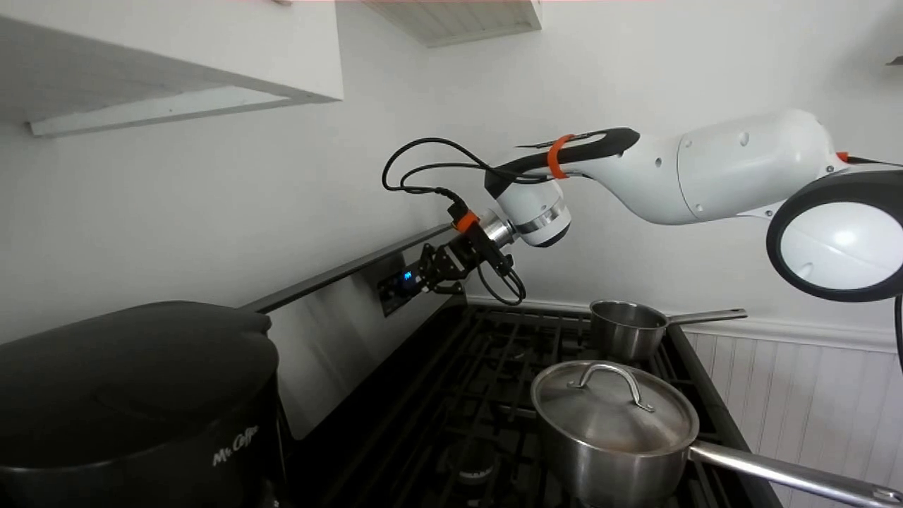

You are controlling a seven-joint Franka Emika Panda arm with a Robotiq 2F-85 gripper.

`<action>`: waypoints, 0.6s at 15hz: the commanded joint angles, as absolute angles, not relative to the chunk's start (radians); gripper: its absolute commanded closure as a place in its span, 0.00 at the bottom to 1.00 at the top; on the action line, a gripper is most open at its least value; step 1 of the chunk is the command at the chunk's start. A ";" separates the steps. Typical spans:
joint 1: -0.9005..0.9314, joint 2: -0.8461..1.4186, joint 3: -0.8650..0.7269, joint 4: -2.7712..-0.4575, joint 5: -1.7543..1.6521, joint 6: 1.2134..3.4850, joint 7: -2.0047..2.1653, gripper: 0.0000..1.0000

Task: Slide the silver pot on the left to the bottom left cooker on the hob of the stove, press the middle left button right under the screen on the stove button display

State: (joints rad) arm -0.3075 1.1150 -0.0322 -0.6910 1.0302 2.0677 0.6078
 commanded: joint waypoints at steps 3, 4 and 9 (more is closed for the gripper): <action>-0.280 1.036 -0.058 -0.790 0.990 2.061 0.611 1.00; -0.281 1.023 -0.059 -0.807 0.989 2.064 0.604 1.00; -0.280 0.904 -0.091 -0.963 0.979 2.096 0.527 1.00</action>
State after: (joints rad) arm -0.2898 1.0265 -0.0622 -0.7969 0.9986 2.0687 0.5779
